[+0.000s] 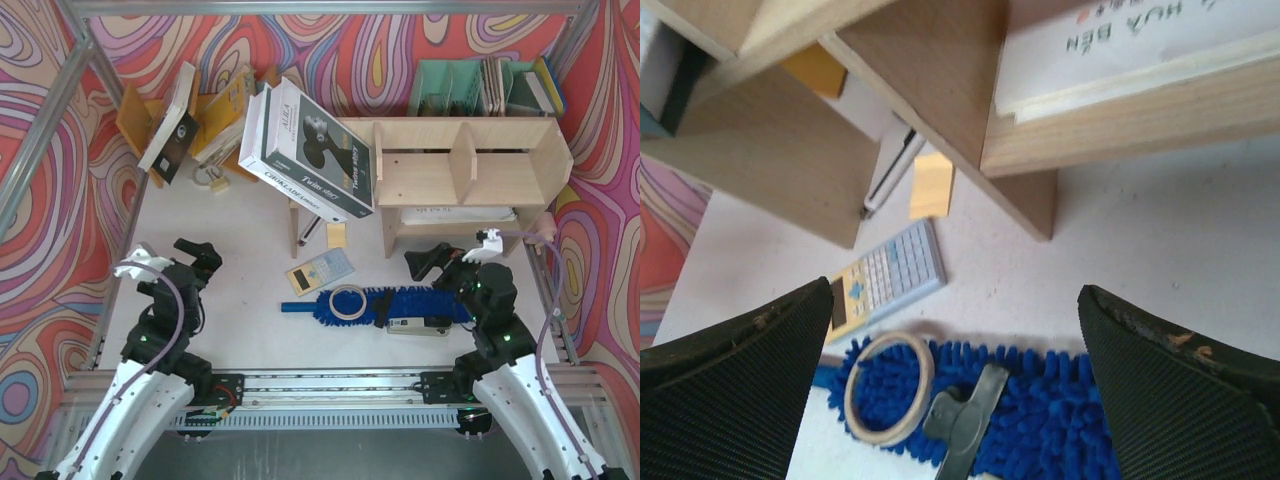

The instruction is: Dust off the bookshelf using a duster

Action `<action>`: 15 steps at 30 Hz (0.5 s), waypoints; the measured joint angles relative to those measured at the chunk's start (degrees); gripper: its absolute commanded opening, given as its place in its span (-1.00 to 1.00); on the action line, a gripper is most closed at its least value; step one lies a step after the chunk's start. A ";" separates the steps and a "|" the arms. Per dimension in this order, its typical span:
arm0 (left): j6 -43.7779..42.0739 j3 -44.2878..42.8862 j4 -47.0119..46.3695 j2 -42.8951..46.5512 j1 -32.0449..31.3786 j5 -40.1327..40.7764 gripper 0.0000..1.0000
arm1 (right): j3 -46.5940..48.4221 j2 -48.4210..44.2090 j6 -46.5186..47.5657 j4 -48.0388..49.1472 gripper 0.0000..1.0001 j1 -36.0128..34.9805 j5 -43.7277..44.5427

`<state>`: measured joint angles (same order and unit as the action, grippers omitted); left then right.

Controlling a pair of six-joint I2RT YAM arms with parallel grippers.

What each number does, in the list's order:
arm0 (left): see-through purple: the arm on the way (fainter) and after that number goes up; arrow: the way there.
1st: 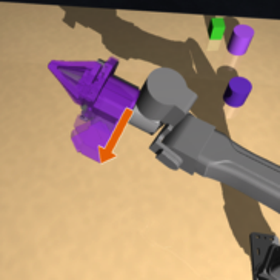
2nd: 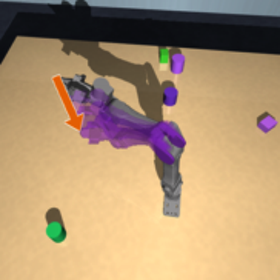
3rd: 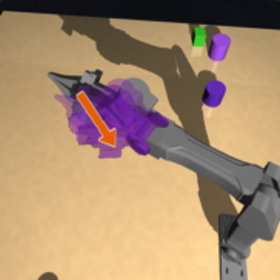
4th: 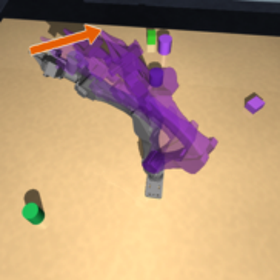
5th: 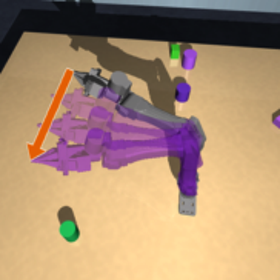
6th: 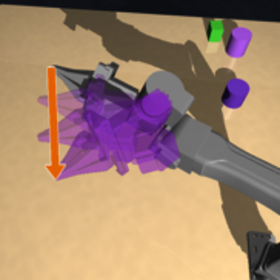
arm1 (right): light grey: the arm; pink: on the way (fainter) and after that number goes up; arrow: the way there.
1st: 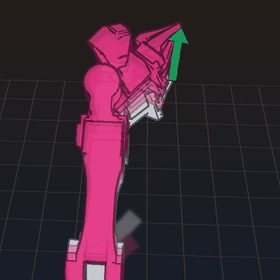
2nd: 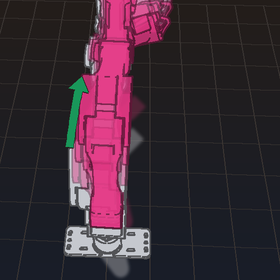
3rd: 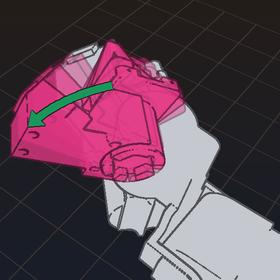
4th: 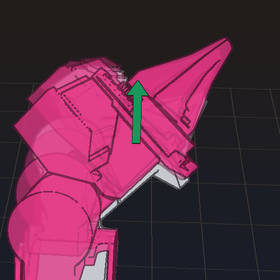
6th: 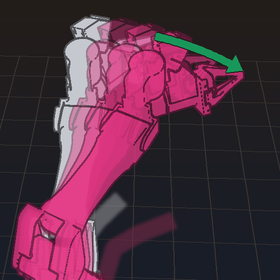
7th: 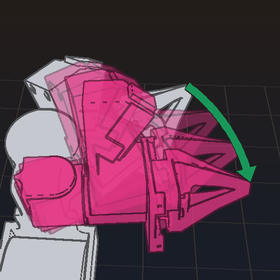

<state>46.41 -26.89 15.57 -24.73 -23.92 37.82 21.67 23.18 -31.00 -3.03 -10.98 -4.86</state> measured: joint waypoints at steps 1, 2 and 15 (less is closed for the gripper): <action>1.90 -1.55 3.17 -0.04 0.02 0.17 0.97 | 0.83 0.92 -0.31 -1.68 0.85 0.00 -0.85; 3.19 -3.08 5.81 -0.11 0.00 0.13 0.97 | 1.97 2.38 -0.37 -3.37 0.82 0.00 -1.46; 3.32 -9.11 14.62 -11.10 0.00 -10.78 0.97 | 13.88 11.50 -5.11 -23.96 0.67 -5.20 6.60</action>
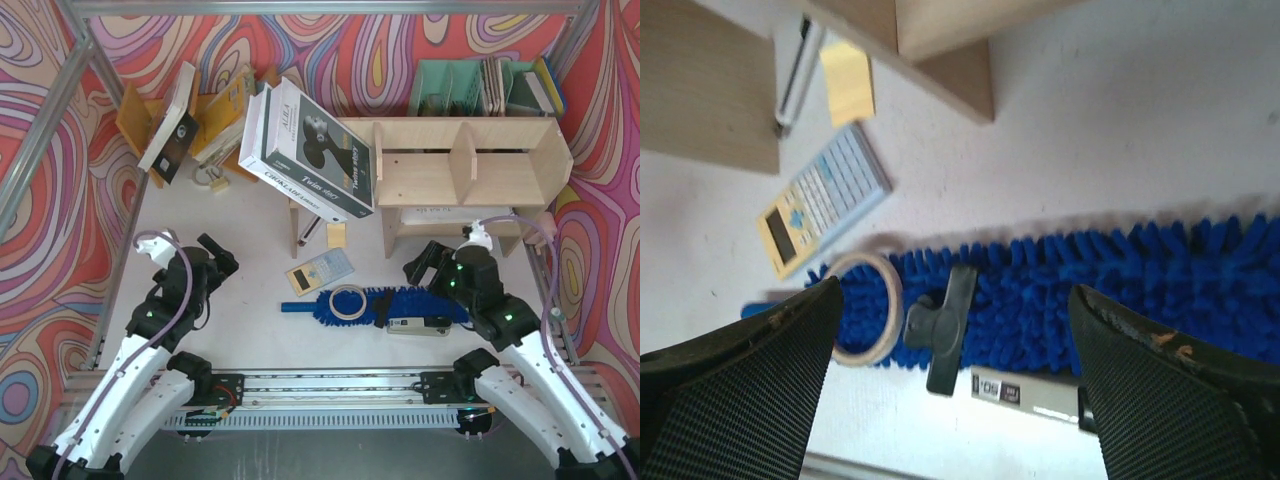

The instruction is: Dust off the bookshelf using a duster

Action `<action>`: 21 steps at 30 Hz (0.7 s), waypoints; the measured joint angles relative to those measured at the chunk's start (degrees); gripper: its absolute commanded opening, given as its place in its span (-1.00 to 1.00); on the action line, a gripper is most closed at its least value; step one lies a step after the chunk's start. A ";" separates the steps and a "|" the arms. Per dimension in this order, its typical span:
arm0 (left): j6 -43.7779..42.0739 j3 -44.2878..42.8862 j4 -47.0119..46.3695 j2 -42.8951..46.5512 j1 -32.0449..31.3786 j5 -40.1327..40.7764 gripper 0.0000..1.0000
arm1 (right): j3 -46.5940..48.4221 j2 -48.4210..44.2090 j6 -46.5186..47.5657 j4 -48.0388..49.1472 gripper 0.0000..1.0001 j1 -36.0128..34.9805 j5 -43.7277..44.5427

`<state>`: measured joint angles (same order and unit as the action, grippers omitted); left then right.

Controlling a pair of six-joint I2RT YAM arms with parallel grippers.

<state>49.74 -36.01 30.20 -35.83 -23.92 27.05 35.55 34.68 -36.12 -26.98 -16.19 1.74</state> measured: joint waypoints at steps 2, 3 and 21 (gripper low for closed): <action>-0.46 -0.11 0.28 -0.24 0.00 -1.29 0.97 | 0.09 1.38 -2.62 -2.38 0.69 -4.68 3.69; -0.70 -0.11 0.42 -0.22 0.00 -1.73 0.97 | 0.11 2.38 -3.98 -3.41 0.69 -7.56 5.68; -1.16 -0.11 2.69 1.86 0.00 -3.19 0.97 | 10.10 29.03 -32.17 -15.56 0.33 -44.52 32.76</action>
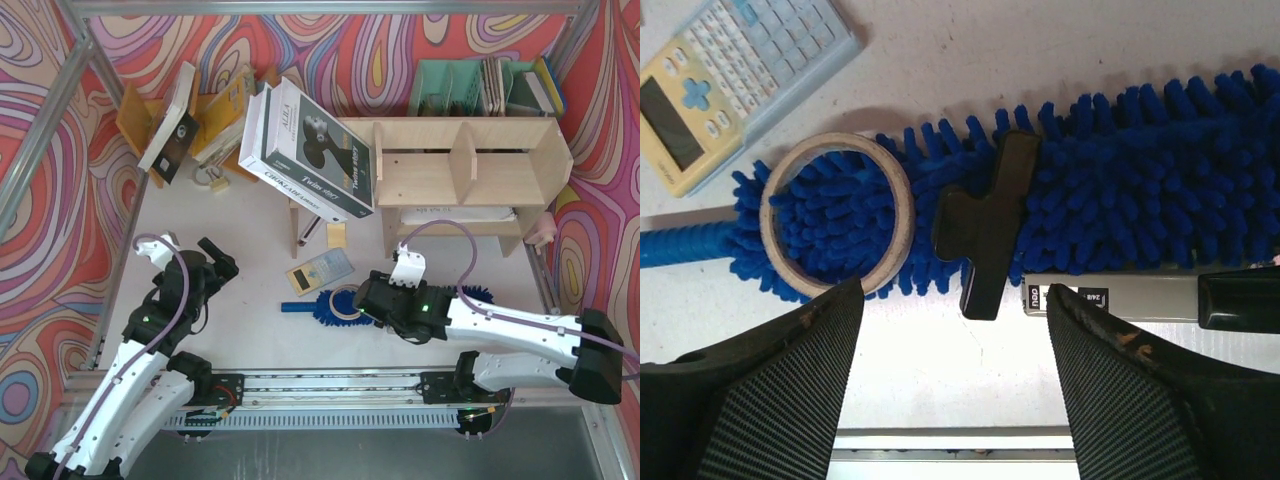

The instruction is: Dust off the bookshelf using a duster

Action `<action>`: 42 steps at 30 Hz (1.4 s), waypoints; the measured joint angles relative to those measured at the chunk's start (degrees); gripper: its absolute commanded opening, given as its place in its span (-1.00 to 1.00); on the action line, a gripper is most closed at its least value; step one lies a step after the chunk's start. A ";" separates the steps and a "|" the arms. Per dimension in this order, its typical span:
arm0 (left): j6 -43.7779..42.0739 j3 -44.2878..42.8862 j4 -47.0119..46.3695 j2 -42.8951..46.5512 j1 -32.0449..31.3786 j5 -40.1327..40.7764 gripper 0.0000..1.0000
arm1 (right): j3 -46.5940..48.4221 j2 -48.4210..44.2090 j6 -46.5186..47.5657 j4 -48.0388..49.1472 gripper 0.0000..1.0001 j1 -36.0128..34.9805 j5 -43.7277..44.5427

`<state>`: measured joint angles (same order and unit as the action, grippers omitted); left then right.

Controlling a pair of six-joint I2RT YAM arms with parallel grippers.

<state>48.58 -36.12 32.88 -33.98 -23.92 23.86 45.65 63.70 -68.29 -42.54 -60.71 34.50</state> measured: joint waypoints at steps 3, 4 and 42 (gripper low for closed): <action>0.00 0.09 -0.02 -0.13 0.00 -0.13 0.96 | -0.13 2.40 -0.83 0.04 0.23 -0.02 -0.59; 0.00 0.17 -0.02 -0.22 0.00 -0.13 0.97 | -0.13 3.30 -1.03 0.11 0.22 -0.04 -0.76; -0.20 3.67 -1.33 1.31 0.00 -1.60 0.97 | 6.14 20.65 -0.28 -1.57 -0.24 2.99 1.92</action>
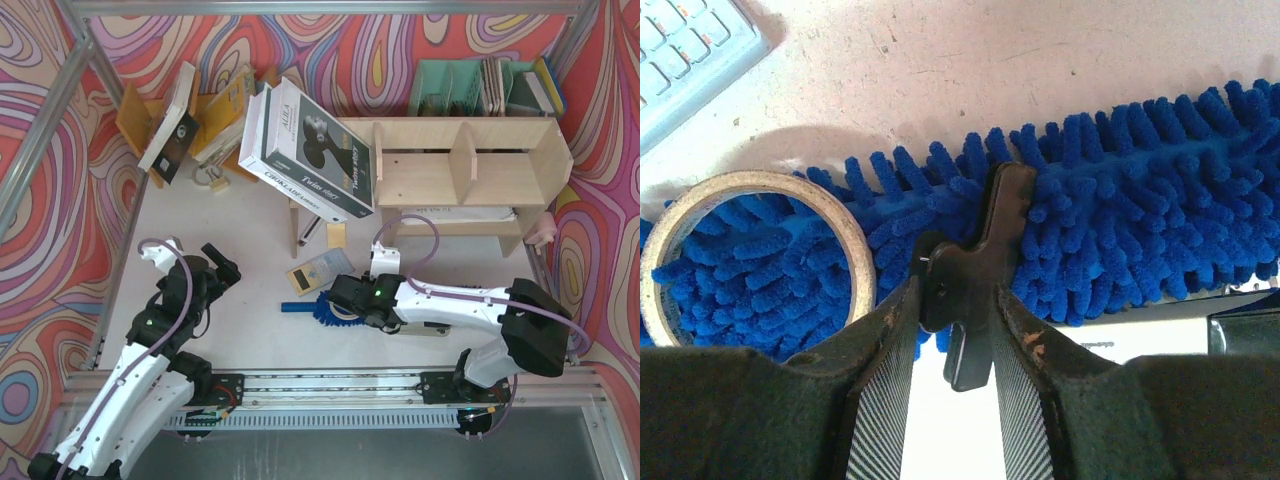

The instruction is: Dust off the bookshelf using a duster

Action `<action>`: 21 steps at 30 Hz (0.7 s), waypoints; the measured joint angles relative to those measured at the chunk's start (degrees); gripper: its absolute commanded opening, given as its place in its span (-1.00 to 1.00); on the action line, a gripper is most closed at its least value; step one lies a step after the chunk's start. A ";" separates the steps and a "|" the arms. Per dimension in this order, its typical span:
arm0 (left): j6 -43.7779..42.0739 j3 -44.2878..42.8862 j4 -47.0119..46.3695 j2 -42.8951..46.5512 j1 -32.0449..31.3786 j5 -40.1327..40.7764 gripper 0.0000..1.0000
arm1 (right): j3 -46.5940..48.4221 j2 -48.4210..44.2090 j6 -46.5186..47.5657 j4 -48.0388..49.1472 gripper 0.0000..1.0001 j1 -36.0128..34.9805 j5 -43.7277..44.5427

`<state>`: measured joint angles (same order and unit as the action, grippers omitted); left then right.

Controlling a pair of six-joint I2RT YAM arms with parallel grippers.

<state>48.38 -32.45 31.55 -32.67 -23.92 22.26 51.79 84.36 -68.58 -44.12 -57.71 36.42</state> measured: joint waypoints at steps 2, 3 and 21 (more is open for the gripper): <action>0.00 0.00 -0.02 0.15 0.00 0.02 0.97 | 0.00 0.35 0.22 0.20 -0.24 0.04 0.00; 0.00 0.00 -0.02 0.15 0.00 0.00 0.96 | 0.00 0.57 0.28 0.28 -0.25 0.04 0.00; 0.02 0.20 0.00 0.42 0.00 0.02 0.97 | 1.29 0.98 0.20 -2.58 -0.79 0.42 2.58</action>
<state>48.40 -32.25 31.55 -32.25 -23.92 22.28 53.08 85.34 -68.38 -46.70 -57.30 39.00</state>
